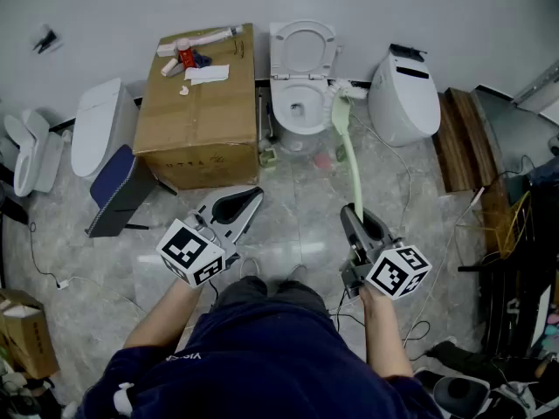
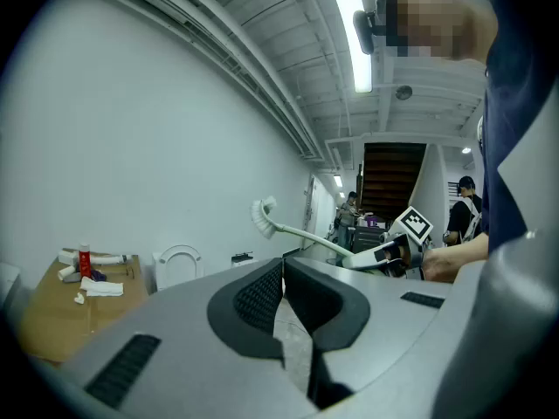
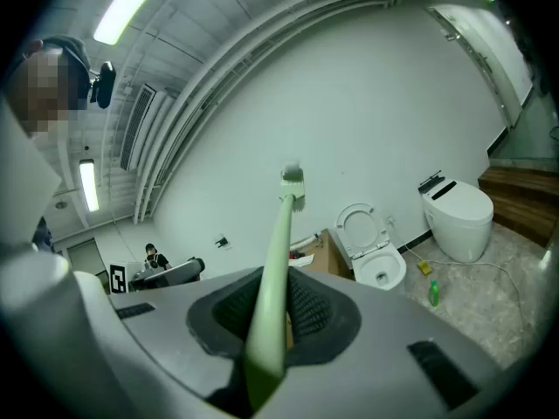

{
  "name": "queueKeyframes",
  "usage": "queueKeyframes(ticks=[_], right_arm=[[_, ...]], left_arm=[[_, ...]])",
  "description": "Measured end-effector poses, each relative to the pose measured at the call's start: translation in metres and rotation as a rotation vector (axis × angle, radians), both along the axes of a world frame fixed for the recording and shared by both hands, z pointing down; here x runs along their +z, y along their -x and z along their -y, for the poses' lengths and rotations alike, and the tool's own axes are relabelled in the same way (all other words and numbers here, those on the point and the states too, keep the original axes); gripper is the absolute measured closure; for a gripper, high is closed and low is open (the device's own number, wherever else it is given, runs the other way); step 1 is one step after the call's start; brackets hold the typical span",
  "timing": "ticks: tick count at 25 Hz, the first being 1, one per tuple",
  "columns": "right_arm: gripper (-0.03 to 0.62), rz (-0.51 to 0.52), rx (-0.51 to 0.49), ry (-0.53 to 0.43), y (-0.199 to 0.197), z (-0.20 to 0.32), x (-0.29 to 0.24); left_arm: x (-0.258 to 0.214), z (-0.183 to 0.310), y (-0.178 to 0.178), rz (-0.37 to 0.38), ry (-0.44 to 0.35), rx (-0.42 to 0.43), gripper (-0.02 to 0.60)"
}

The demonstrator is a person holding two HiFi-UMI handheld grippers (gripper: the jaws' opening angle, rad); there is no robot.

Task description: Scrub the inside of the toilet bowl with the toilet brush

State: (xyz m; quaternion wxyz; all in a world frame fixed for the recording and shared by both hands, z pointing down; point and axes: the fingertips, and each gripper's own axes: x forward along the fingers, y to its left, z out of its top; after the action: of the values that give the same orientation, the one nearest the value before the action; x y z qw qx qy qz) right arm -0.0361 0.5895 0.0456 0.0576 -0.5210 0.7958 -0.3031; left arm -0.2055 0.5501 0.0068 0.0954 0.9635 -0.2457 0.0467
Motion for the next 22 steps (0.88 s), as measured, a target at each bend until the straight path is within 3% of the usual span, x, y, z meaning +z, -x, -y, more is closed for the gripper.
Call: queueKeyframes(ticks=[4, 11, 22], right_arm=[[0.534, -0.009, 0.004, 0.009, 0.002, 0.002, 0.001], [0.534, -0.112, 0.001, -0.014, 0.003, 0.002, 0.000], [0.534, -0.091, 0.003, -0.006, -0.010, -0.001, 0.008]], left_arm=[[-0.001, 0.001, 0.001, -0.002, 0.002, 0.005, 0.546], [0.002, 0.000, -0.001, 0.001, 0.008, 0.000, 0.546], [0.008, -0.003, -0.013, 0.013, 0.021, -0.016, 0.546]])
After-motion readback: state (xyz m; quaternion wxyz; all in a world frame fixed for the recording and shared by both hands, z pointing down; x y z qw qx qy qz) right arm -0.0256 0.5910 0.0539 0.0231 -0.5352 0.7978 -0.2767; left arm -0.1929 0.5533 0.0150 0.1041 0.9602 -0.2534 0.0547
